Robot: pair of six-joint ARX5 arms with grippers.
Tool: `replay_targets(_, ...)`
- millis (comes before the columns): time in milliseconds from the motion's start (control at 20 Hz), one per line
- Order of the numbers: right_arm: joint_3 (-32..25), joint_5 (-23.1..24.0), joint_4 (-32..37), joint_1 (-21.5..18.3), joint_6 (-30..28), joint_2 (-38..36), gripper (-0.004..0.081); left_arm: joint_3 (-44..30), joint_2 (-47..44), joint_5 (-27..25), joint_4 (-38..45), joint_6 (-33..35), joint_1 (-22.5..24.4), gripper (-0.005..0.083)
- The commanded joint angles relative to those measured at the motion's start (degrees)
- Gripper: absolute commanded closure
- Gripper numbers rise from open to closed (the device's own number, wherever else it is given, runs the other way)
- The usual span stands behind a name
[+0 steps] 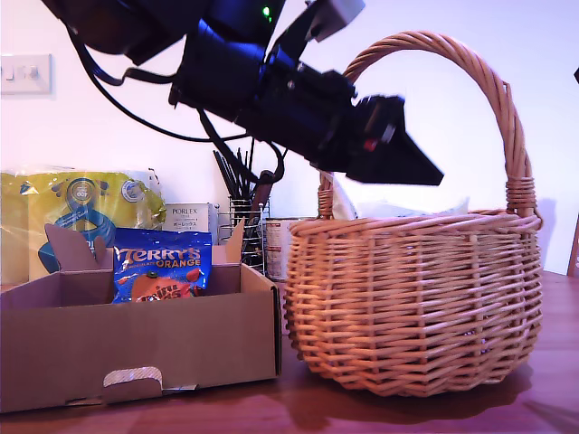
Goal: Move the bags of Easter eggs from the cardboard box on the left into the woven basket on the right side.
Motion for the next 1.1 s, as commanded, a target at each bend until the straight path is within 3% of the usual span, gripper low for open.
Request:
replay_targets(0, 0.9, 0.0, 0.2, -0.1, 0.0, 0.0, 0.0782, 0.6, -2.8, 0.0, -2.4, -0.9, -0.5, 0.0280)
replay_targets(200, 0.9, 0.0, 0.5, -0.1, 0.0, 0.0, 0.0782, 0.7, -11.0, 0.0, -14.6, -2.6, -0.6, 0.0640)
replay_targets(300, 0.9, 0.0, 0.8, -0.1, 0.0, 0.0, 0.0782, 0.6, -15.6, 0.0, -21.5, -2.6, -0.6, 0.0774)
replay_targets(550, 0.9, 0.0, 1.2, -0.1, 0.1, 0.0, 0.0782, 0.6, -22.8, -4.5, -33.3, -2.6, 1.4, 0.0797)
replay_targets(800, 0.9, 0.0, 1.1, -0.1, 0.7, 0.0, 0.0782, -1.0, -26.0, -3.7, -36.9, -1.6, 9.9, 0.0797)
replay_targets(1050, 0.9, 0.0, 1.1, -0.1, 0.6, 0.0, 0.0782, -6.5, -26.6, 0.5, -35.3, 1.4, 19.9, 0.0797)
